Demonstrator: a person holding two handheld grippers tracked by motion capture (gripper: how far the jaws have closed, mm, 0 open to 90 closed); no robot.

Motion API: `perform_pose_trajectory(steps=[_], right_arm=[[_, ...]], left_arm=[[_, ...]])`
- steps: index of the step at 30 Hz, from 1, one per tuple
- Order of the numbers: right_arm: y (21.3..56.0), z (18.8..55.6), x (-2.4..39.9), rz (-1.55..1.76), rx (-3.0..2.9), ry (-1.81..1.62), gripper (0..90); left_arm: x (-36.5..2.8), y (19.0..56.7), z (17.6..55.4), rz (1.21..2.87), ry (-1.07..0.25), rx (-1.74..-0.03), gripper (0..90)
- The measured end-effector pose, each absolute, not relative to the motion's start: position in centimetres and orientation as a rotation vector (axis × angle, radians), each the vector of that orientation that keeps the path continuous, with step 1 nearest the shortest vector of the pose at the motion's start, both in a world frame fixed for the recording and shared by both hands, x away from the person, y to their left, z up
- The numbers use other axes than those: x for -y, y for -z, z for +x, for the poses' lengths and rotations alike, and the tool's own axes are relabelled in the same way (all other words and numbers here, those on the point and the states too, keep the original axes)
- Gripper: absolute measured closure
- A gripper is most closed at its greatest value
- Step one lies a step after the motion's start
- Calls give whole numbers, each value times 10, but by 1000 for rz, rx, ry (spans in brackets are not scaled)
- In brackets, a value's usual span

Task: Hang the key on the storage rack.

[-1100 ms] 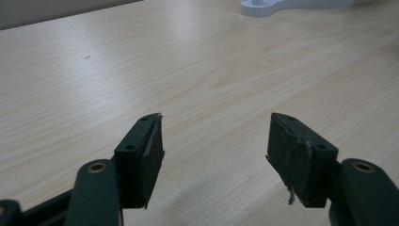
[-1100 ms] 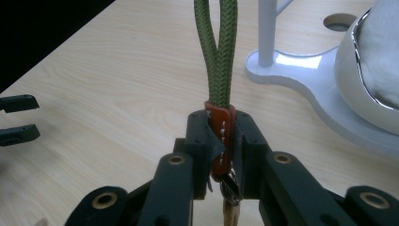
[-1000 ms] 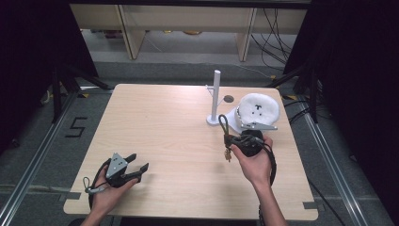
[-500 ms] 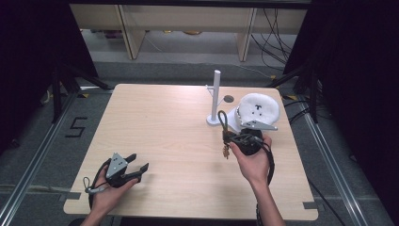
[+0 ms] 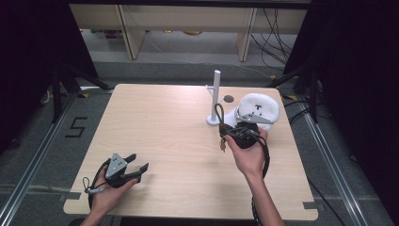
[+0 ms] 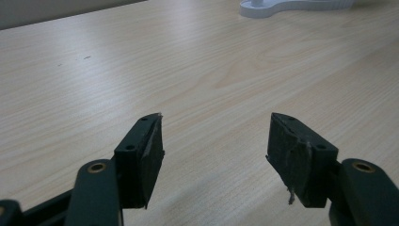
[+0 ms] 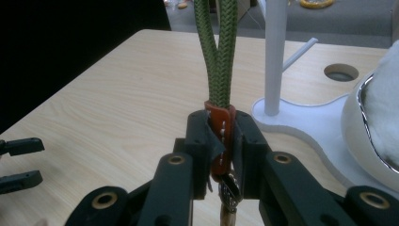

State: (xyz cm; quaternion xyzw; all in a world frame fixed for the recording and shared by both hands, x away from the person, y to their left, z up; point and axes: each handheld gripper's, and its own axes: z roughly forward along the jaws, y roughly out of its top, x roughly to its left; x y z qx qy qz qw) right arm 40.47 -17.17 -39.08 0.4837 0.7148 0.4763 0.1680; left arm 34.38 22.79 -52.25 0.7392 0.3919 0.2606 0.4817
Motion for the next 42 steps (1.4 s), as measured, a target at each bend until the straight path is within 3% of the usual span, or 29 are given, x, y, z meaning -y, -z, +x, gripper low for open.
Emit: perform_pose_trajectory(steps=[42], right_arm=[[376,446,149,1328,-2020,-1339,790]], left_arm=[[-228,522,344,1802,-631,-958,355]])
